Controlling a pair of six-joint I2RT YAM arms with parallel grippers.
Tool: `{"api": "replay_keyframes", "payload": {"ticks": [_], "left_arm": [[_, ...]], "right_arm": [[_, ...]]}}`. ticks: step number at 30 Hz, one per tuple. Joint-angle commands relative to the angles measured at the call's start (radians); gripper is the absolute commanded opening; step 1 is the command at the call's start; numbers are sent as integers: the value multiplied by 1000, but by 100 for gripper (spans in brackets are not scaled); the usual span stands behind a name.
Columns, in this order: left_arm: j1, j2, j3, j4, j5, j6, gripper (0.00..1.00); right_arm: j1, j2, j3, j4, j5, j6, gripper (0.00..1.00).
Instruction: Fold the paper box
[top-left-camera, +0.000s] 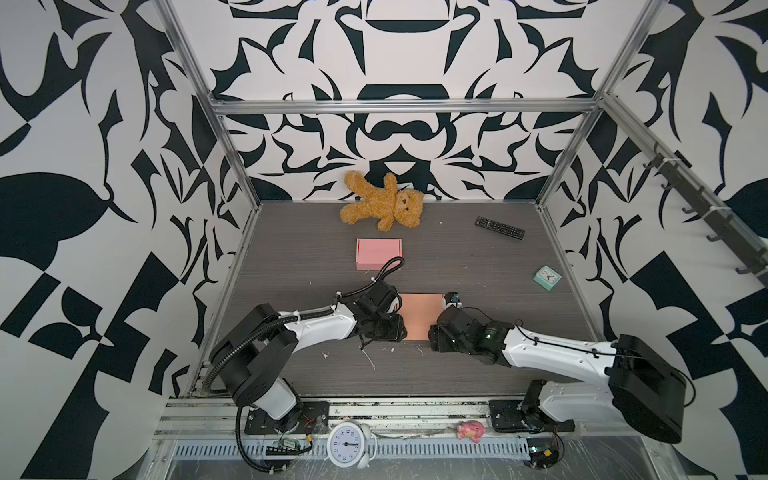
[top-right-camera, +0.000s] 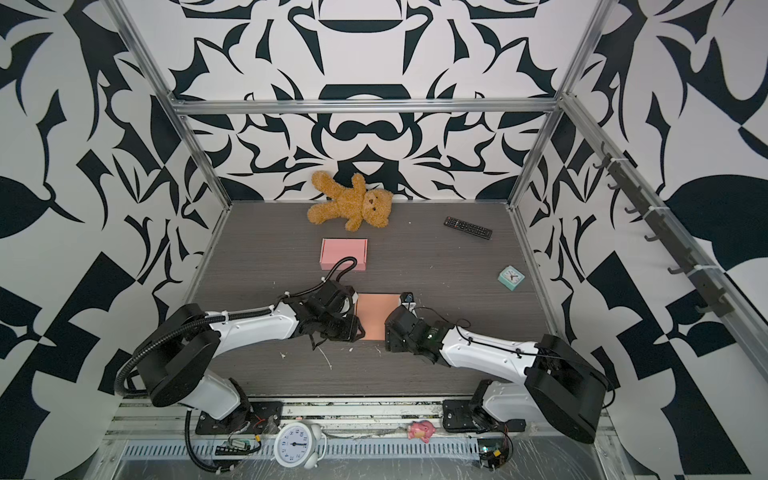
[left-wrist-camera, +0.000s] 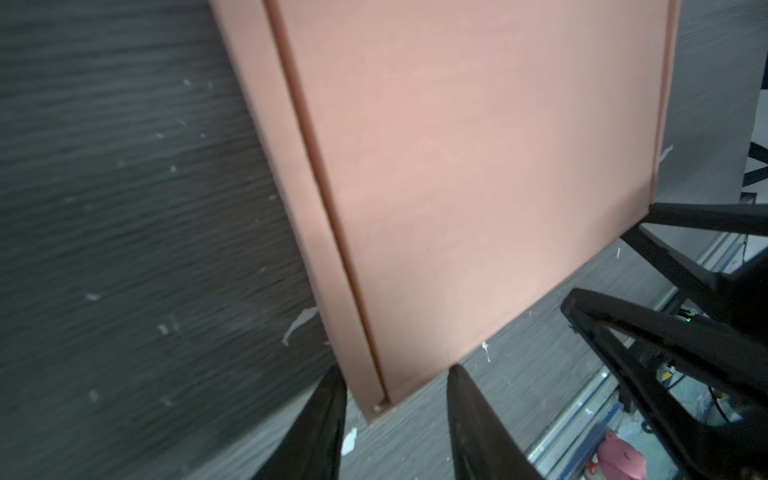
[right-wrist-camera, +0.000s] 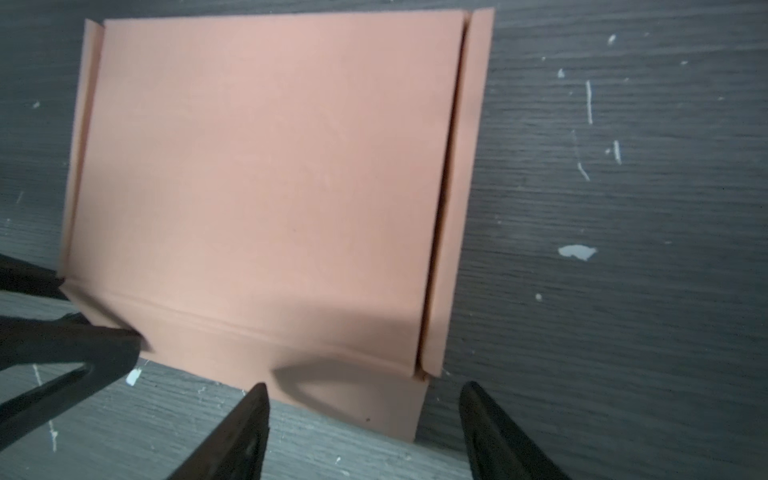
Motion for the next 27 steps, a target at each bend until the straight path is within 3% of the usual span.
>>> {"api": "replay_keyframes", "payload": {"ticks": [1,14,27], "left_arm": [[-4,-3,16,-23,-21,-9,43],[42,-165,5,-167,-40,99,55],[149,-43,216,-212,15,213,59]], "right_arm": [[5,-16,14,0,50,-1,73],[5,-52,5,-6,65,-10,73],[5,-92,3,-23,68,-19,73]]}}
